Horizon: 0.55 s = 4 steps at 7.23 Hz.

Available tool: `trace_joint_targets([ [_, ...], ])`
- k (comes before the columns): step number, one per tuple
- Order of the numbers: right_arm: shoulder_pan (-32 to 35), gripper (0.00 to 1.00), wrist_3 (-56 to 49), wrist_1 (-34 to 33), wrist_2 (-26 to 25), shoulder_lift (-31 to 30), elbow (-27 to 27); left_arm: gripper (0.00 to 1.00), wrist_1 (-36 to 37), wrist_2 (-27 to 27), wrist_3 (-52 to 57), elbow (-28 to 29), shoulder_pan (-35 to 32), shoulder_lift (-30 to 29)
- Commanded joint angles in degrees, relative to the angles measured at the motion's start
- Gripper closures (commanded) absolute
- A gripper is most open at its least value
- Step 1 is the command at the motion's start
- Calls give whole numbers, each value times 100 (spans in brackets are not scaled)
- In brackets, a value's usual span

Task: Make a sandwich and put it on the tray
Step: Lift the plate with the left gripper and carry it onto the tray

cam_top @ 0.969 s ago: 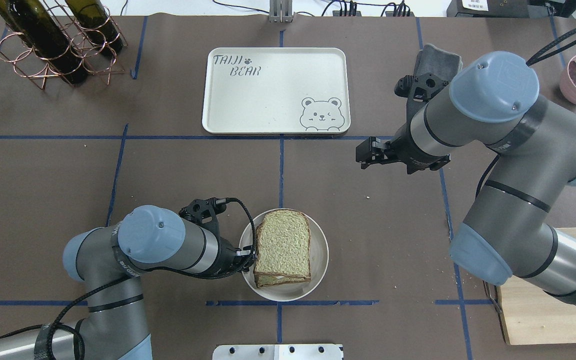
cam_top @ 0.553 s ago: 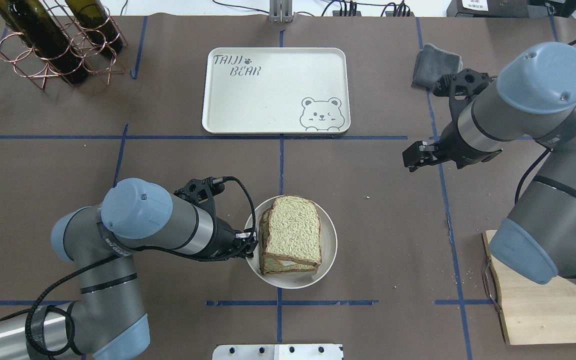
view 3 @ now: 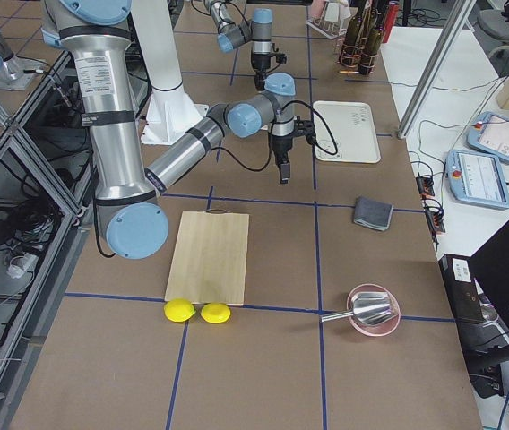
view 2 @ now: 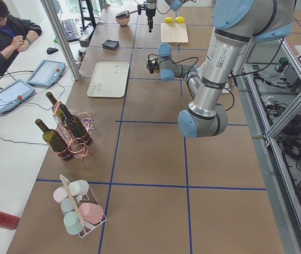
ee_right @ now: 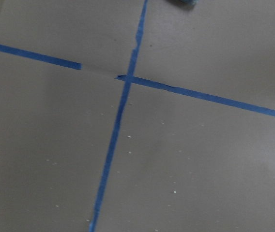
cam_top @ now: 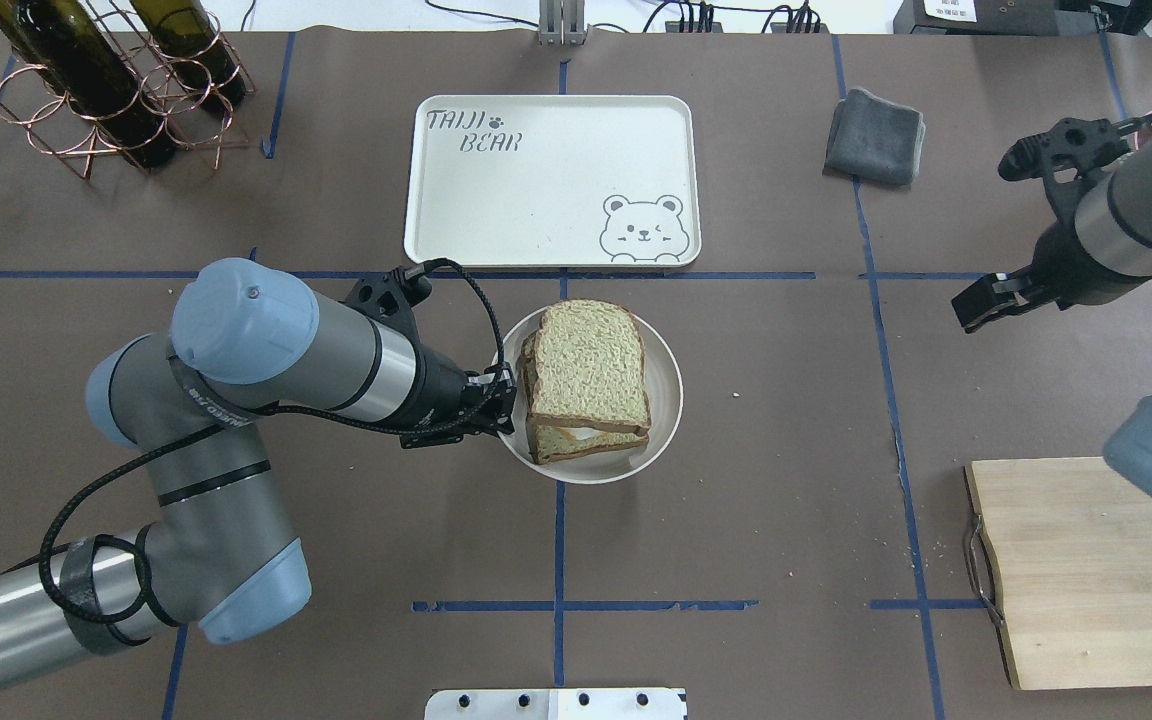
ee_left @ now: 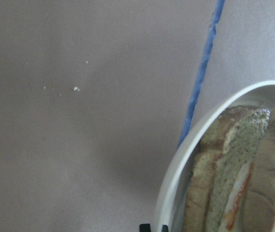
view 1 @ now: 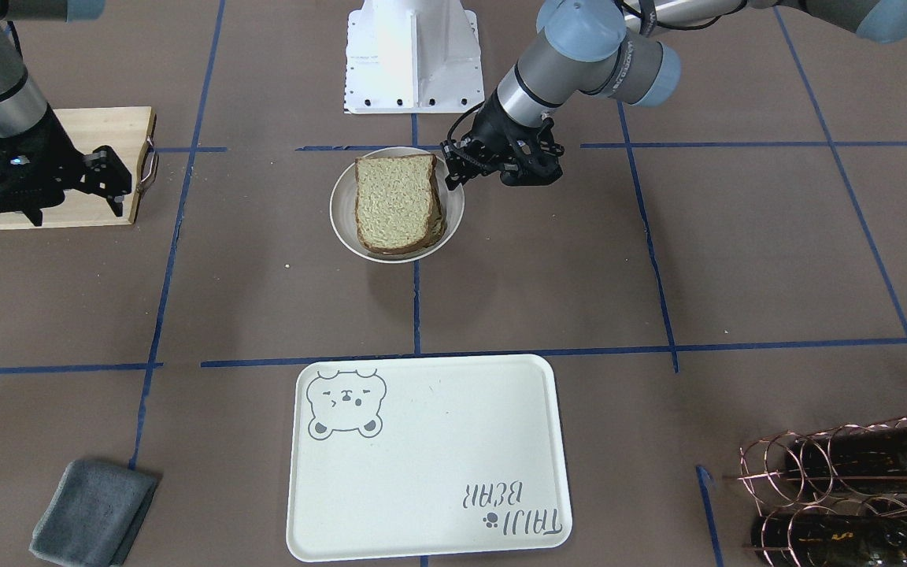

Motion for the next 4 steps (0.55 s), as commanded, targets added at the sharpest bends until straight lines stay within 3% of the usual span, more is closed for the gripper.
trace_joint_targets([
  [1,848,0,-1292,4,453,-576,-49,100,-207,-2,-843,879,-332,-561],
  [4,2078,0,-2804,4,1252,-921,-697,100,-978,321,-2433,2005,-816,-905],
])
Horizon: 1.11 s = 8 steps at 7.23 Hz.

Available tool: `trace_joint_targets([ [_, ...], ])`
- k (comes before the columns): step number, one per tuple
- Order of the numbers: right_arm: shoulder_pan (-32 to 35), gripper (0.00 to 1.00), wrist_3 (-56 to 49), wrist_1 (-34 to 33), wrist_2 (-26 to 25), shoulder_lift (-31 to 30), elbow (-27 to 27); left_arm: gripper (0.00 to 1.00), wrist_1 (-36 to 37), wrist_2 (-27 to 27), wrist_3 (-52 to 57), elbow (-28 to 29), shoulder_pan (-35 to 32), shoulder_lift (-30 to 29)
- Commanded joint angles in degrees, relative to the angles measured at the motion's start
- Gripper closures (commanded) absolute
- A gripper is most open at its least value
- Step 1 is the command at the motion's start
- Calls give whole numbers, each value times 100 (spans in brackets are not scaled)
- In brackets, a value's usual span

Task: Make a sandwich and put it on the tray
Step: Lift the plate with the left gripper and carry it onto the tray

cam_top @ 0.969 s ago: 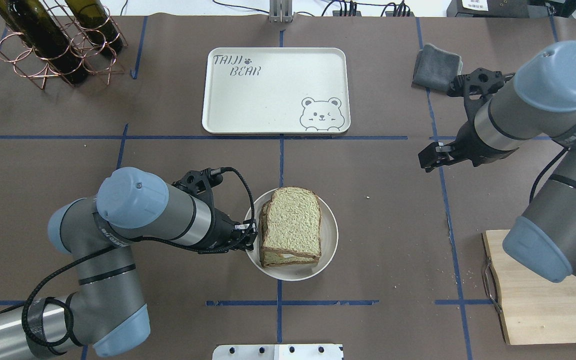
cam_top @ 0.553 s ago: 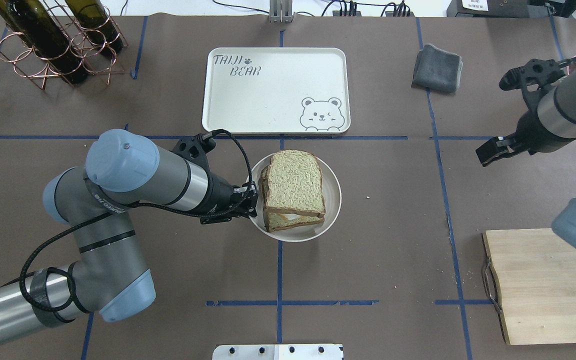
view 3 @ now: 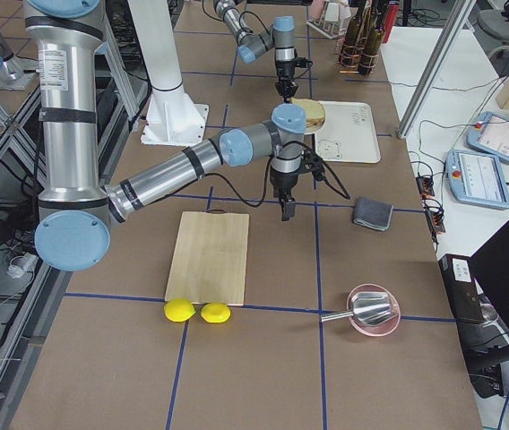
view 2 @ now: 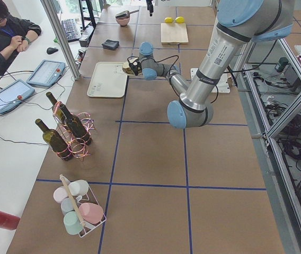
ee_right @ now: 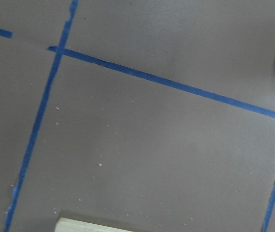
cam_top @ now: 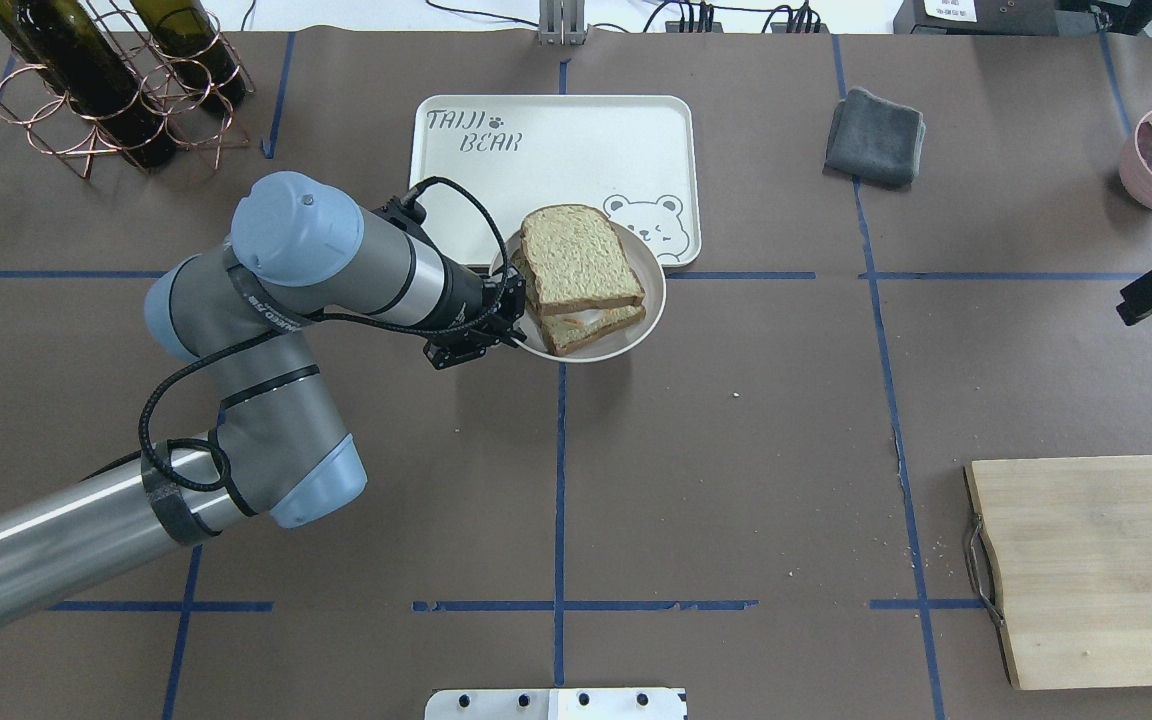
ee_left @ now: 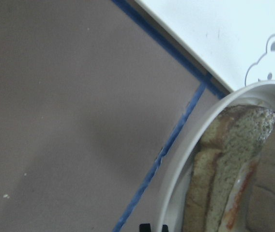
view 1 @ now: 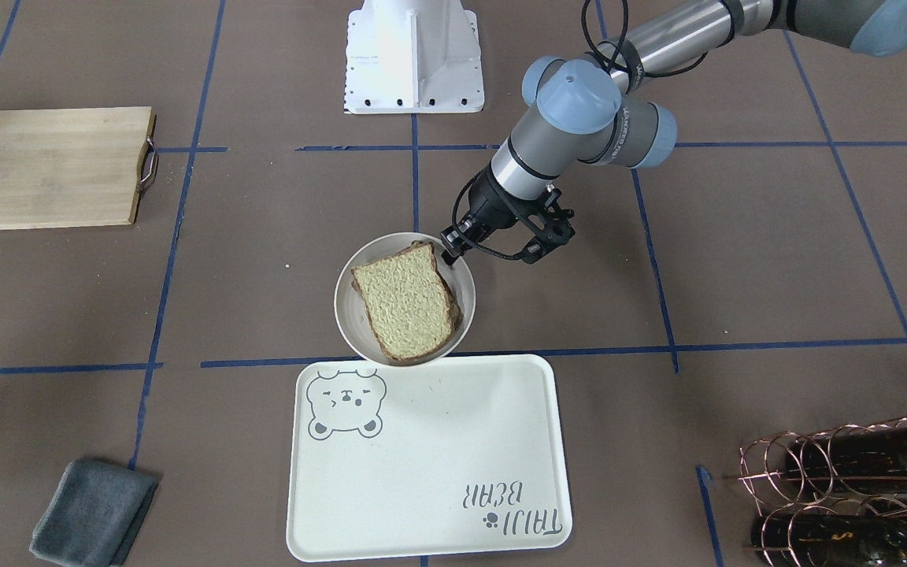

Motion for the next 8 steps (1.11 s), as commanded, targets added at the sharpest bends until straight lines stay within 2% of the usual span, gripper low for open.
trace_joint_targets([
  [1,807,0,-785,0,534,-125,-531,100,-630,729,-1174,952,-185,-341],
  [3,845,0,-769,0,562,-108,-577,100,-993,1320,-1923,1789,-185,-798],
  [5,845,0,-760,0,554,-82,-577,100,-1081,1506,-1979,2229,-176,-1080],
  [6,845,0,-725,9,554,-55,-586,100,-1430,1516,-1979,2536,-167,-1142],
  [8,845,0,-707,9,554,-46,-586,100,-1539,1594,-1979,2627,-141,-1196],
])
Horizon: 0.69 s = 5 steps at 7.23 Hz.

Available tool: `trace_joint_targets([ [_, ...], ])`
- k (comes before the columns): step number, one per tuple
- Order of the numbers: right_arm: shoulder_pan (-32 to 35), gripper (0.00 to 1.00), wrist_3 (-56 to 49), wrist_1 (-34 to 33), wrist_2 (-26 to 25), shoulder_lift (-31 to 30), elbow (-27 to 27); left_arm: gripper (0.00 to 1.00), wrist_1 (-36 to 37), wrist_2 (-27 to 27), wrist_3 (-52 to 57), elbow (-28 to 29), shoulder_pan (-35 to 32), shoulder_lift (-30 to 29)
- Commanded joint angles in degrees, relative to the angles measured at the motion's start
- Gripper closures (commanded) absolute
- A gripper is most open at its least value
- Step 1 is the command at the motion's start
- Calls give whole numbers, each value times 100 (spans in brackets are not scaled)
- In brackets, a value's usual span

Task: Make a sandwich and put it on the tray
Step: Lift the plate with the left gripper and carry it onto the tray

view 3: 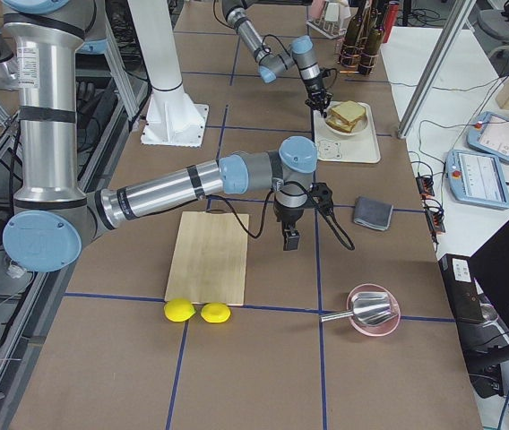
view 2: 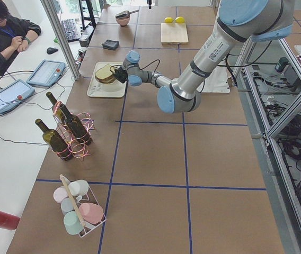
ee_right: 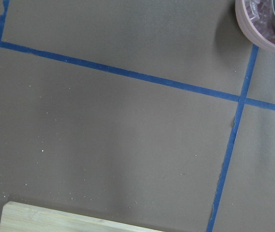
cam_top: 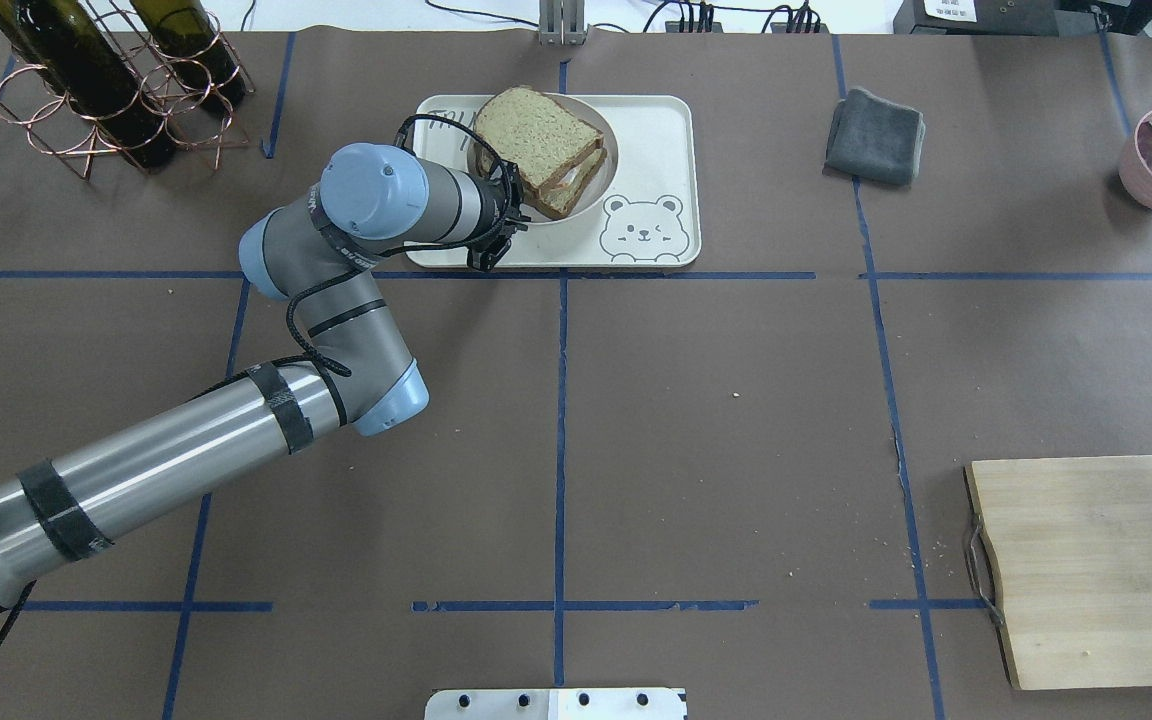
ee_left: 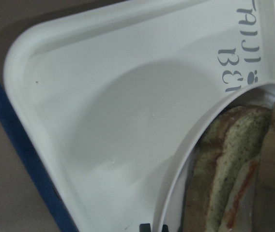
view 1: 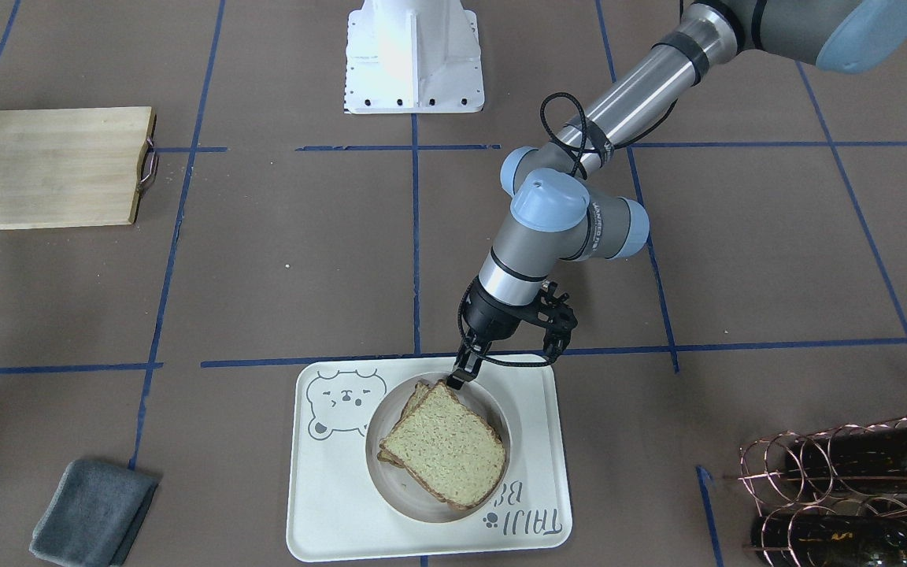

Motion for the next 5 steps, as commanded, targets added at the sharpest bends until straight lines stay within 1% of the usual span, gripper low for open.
trace_joint_targets([
  [1,1,0,19,1,0,24,-2,79,-72,57,6,80,26,-36],
  [3,1,0,28,1,0,33,7,48,-63,48,145,19,70,-10],
  [4,1,0,28,1,0,42,7,48,-46,40,390,-121,44,77],
  [5,1,0,28,1,0,42,7,48,-2,-4,540,-540,18,348],
])
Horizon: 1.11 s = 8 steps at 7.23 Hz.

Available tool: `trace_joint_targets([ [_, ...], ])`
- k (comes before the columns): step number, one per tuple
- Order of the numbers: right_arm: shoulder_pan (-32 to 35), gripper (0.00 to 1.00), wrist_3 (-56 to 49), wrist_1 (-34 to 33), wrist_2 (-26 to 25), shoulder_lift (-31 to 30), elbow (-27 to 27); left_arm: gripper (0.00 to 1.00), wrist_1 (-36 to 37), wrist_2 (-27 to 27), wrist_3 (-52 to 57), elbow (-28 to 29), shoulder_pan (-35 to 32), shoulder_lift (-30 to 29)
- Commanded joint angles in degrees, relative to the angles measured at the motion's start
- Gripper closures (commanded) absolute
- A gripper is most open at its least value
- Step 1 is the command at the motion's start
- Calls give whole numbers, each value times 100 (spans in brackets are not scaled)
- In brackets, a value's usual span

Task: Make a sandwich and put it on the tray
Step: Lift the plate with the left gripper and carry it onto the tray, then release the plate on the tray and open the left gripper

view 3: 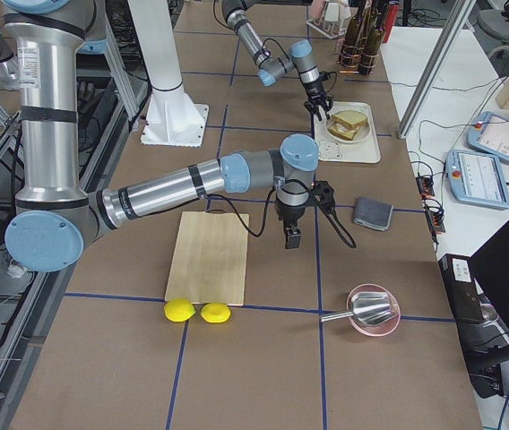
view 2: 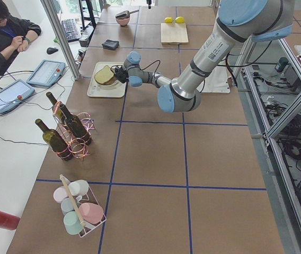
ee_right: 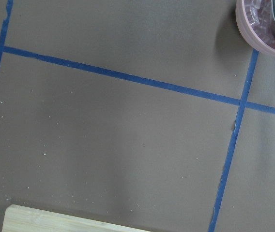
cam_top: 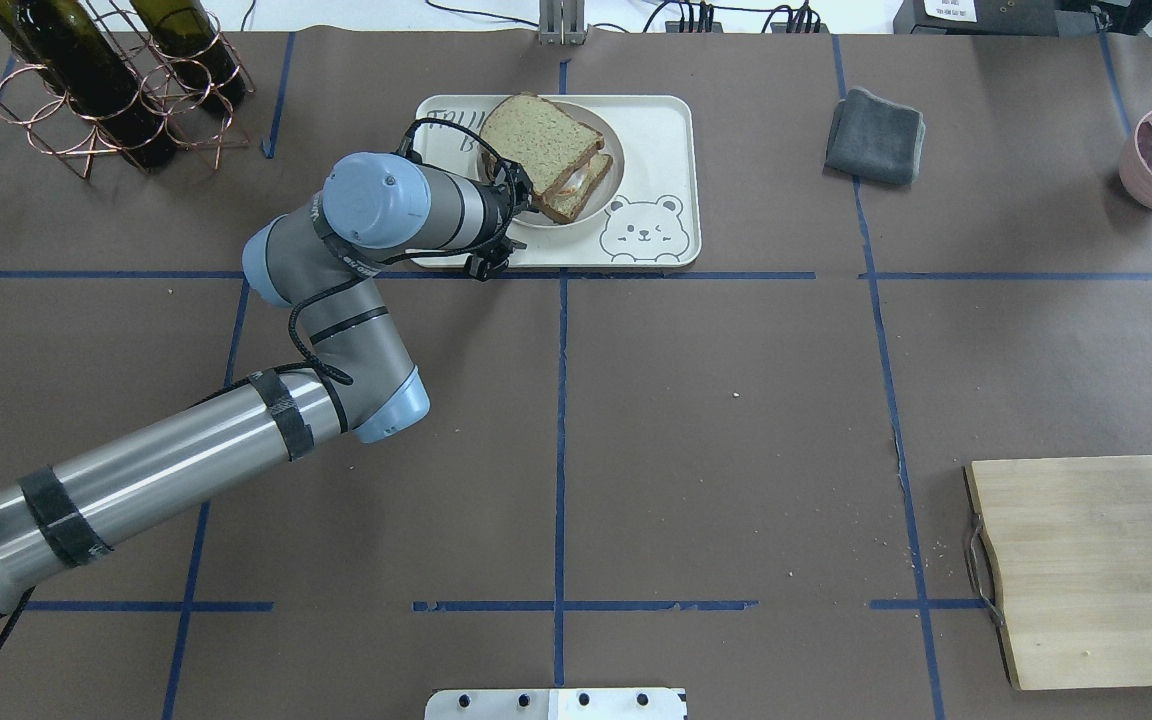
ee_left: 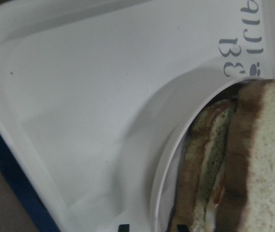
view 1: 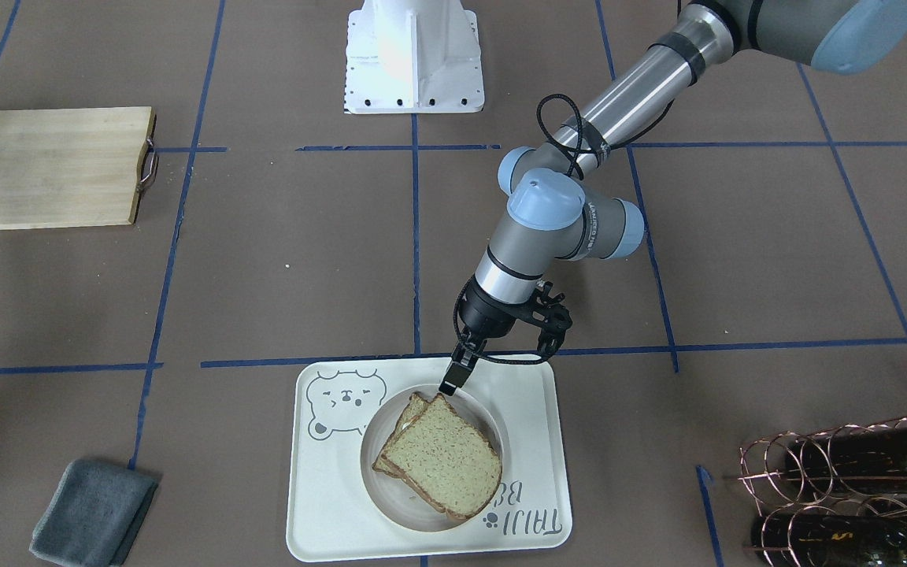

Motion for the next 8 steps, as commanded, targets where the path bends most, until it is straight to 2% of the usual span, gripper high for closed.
trace_joint_targets([
  [1,0,0,1,0,0,5,1,48,301,-150,392,-780,-41,472],
  [2,0,0,1,0,0,-4,1,48,730,-439,611,-1150,-146,544],
  [3,9,0,1,-9,0,-13,1,0,1091,-676,996,-1850,-164,1005],
  [5,227,0,-51,-52,0,-91,-25,0,1716,-819,2635,-3781,-243,2304],
  [6,472,0,-112,-18,35,-144,-130,0,1937,-1159,3392,-4443,-357,2824],
  [7,605,0,-513,-18,35,-205,-305,0,2122,-1597,3948,-4737,-732,3160],
  [8,798,0,-1039,-18,44,-197,-577,0,2558,-1976,4780,-4801,-1371,3181],
])
